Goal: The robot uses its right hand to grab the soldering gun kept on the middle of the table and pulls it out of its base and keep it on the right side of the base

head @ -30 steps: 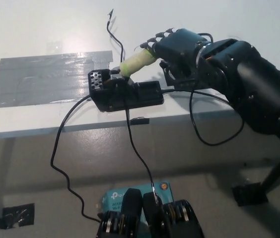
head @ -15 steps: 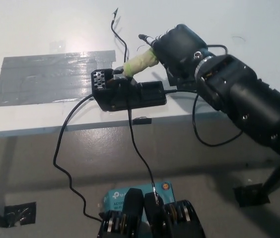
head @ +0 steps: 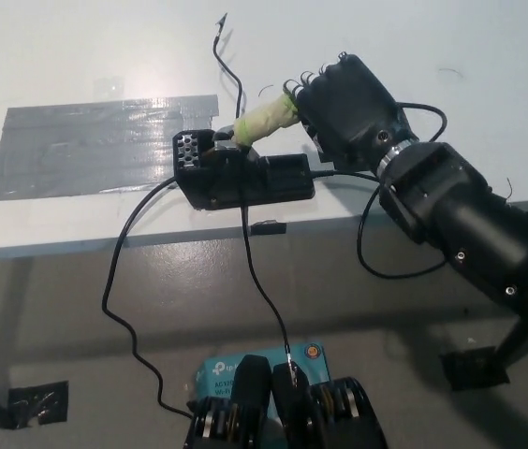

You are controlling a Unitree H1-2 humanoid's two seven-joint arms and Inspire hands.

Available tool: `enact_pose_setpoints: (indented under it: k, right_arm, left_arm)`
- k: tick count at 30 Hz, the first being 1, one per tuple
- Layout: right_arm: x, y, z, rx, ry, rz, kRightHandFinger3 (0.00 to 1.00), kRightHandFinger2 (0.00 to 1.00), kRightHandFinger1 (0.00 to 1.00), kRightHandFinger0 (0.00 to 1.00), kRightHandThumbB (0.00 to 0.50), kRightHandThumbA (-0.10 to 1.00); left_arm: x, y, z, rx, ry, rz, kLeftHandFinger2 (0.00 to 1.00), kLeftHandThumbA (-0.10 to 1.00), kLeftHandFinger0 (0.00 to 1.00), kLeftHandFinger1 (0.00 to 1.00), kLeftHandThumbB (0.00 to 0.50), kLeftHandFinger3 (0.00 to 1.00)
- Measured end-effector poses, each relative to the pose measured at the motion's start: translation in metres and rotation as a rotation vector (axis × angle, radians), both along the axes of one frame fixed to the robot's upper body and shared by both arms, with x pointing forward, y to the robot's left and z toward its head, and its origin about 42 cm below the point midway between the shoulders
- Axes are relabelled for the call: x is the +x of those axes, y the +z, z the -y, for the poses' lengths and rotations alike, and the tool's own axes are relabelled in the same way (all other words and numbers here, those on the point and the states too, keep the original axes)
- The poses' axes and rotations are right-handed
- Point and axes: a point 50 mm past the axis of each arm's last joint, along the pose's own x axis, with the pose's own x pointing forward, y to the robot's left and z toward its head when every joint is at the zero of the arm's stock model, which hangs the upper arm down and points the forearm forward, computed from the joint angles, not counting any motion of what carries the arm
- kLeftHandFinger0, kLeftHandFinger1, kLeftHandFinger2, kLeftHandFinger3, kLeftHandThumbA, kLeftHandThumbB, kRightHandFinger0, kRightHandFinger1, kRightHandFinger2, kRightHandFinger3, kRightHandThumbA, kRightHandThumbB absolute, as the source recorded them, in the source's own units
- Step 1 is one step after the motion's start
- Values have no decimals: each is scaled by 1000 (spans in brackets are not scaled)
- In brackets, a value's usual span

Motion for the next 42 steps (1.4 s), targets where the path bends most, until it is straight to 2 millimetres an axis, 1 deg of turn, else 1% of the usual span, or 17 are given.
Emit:
enact_pose_setpoints:
  k: [2,3,4,6,7,10,11,14,16,17,21,24,28,33,36,39,42]
  right_arm:
    - [0,-3,2,3,15,27,448,405,0,0,241,-30]
    - [0,-4,3,6,22,39,451,404,0,0,239,-29]
    - [0,-5,4,8,27,47,407,427,0,0,193,-90]
    - [1,-5,7,23,40,55,288,420,0,0,225,-100]
    - [2,-6,9,34,43,57,286,469,10,0,179,-100]
    - [4,-7,14,58,58,61,165,505,19,0,166,-100]
    - [5,-7,16,63,62,63,273,541,36,0,159,-97]
    - [7,-6,19,74,68,62,278,519,15,0,136,-98]
    - [8,-4,21,88,69,56,276,515,9,0,150,-100]
    - [8,-4,22,91,68,55,341,462,0,0,209,-100]
    - [14,7,35,125,36,72,303,366,1,0,234,-74]
    - [20,18,45,133,17,95,382,395,0,0,258,-87]
    - [28,36,55,135,-3,126,362,427,0,0,239,-76]
    - [35,66,69,152,-25,183,313,394,0,0,279,-73]
    - [37,71,74,158,-25,195,336,366,0,0,297,-76]
    - [37,72,76,160,-18,192,326,362,0,0,259,-40]
    - [37,74,83,157,-20,192,374,310,0,0,266,-8]
  left_arm:
    - [0,0,0,2,-3,-1,1000,592,1000,1000,242,1000]
    - [0,0,0,4,-4,-1,1000,592,1000,1000,242,1000]
    - [0,0,0,5,-5,-1,1000,586,1000,1000,239,1000]
    - [0,0,0,7,-6,-2,1000,597,1000,1000,227,1000]
    - [0,0,0,9,-7,-2,1000,597,1000,1000,223,1000]
    - [0,0,0,10,-12,-6,1000,596,1000,1000,226,1000]
    - [0,0,0,12,-12,-6,1000,599,1000,1000,221,1000]
    - [-1,0,-1,17,-10,-5,1000,597,1000,1000,216,1000]
    - [-1,1,-1,20,-11,-3,1000,596,1000,1000,215,1000]
    - [-1,1,-2,21,-10,-3,1000,593,1000,1000,209,1000]
    - [-4,0,-3,27,-6,-8,1000,606,1000,1000,215,1000]
    - [-3,0,-3,30,-6,-7,1000,618,1000,1000,213,1000]
    - [-2,1,-3,34,-6,-2,1000,609,1000,1000,223,1000]
    - [-1,2,-5,33,0,3,1000,594,1000,1000,218,1000]
    - [-1,2,-6,34,4,5,1000,612,1000,1000,219,1000]
    - [-1,2,-6,35,2,2,1000,599,1000,1000,217,1000]
    - [-1,3,-7,36,5,4,1000,609,1000,1000,216,1000]
